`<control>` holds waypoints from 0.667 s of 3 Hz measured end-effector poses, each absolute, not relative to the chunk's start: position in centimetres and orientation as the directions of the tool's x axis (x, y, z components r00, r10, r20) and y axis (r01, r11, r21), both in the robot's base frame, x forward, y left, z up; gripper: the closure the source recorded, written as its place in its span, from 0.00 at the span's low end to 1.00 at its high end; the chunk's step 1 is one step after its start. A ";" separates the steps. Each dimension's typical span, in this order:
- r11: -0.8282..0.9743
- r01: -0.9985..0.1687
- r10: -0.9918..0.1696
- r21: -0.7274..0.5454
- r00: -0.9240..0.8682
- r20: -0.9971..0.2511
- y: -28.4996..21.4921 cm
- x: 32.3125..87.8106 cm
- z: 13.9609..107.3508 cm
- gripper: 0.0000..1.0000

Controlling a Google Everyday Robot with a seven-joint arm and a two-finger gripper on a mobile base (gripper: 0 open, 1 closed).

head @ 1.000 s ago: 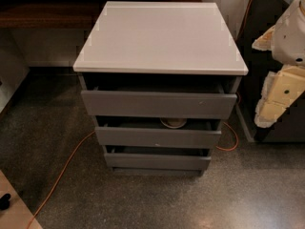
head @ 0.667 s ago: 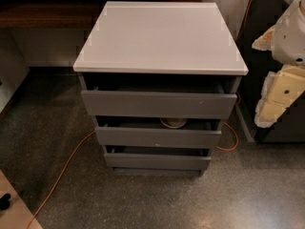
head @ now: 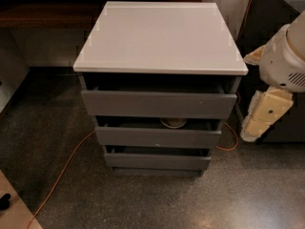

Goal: Pick apple from middle drawer and place on counter

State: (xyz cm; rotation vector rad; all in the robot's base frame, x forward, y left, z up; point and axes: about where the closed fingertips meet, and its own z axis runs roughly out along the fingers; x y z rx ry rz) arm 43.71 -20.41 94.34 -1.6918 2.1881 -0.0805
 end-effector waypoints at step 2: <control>0.297 -0.910 -0.931 -0.289 -0.208 -0.301 -17.5 43.1 85.5 0.00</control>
Offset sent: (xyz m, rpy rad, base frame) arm -0.0011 0.0409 -0.1330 0.0637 -0.0718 -0.0286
